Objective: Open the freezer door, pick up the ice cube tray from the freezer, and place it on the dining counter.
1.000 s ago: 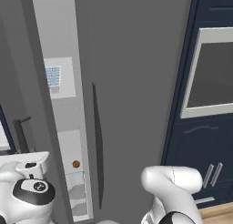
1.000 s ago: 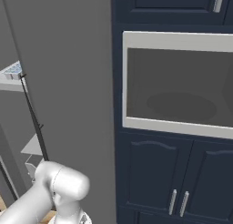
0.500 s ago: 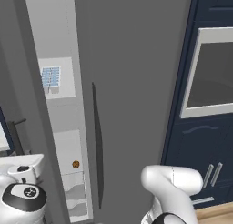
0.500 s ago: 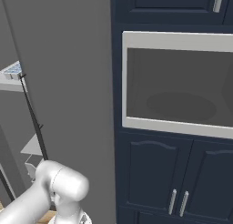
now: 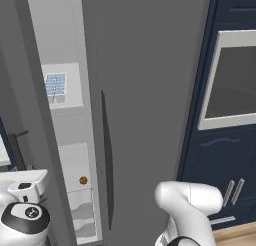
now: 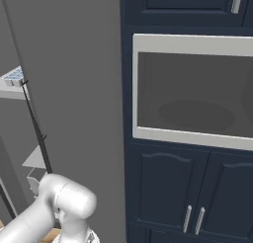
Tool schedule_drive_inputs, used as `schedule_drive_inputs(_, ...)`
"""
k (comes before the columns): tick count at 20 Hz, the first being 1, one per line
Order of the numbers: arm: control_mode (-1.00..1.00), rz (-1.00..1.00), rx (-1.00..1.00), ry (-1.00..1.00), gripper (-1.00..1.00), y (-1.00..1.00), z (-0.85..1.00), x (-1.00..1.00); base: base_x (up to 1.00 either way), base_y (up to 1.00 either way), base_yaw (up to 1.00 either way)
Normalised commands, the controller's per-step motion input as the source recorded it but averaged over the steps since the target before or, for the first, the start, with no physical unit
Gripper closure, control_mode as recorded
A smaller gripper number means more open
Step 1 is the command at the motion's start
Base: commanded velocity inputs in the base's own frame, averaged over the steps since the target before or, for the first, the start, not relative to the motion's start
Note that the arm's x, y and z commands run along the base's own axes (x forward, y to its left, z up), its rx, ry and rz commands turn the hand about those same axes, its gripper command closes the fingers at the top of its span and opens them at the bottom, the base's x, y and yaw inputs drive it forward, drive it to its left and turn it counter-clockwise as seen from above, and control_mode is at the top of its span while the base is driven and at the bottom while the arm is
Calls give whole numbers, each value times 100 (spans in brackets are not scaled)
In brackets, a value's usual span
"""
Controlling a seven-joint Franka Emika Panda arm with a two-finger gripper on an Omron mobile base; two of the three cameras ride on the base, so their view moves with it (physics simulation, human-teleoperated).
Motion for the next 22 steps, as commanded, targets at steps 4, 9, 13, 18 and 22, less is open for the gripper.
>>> schedule_drive_inputs(4,-100,0,0,0,-100,0,0,0,0,0,0)
schedule_drive_inputs(9,-100,0,0,0,-100,0,0,0,0,0,0)
schedule_drive_inputs(13,-100,0,0,0,-100,0,0,0,0,0,0)
schedule_drive_inputs(18,-100,0,0,0,-100,0,0,-1,0,0,0)
schedule_drive_inputs(22,-100,0,0,0,-100,1,0,-31,0,0,0)
